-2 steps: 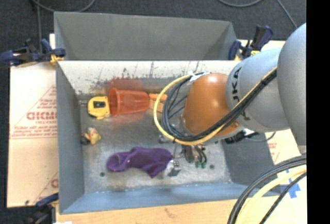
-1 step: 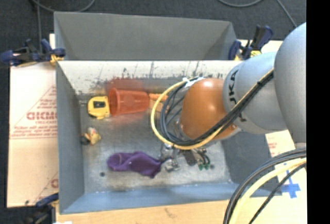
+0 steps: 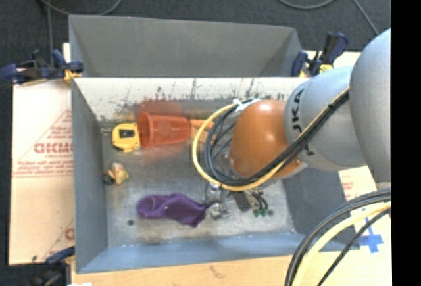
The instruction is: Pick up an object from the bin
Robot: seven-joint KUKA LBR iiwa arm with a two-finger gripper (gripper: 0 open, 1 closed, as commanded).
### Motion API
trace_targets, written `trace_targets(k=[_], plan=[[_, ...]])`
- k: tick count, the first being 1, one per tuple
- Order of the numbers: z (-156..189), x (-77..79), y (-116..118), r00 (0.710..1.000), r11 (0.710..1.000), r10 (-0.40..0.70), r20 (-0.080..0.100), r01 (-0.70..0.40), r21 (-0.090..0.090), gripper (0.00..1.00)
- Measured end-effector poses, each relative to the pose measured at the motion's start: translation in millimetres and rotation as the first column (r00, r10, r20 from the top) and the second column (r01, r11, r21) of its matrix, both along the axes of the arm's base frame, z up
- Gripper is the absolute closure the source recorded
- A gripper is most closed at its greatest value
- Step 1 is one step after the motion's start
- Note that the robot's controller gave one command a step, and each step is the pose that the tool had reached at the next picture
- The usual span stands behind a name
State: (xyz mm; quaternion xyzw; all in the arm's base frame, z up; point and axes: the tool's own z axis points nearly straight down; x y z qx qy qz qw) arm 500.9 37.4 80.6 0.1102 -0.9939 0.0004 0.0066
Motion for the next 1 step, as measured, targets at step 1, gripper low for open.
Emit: trace_targets(k=[1], plan=[[129.4,13.0,14.4,1.000,1.000,0.011,0.016,-0.011,0.002,1.00]])
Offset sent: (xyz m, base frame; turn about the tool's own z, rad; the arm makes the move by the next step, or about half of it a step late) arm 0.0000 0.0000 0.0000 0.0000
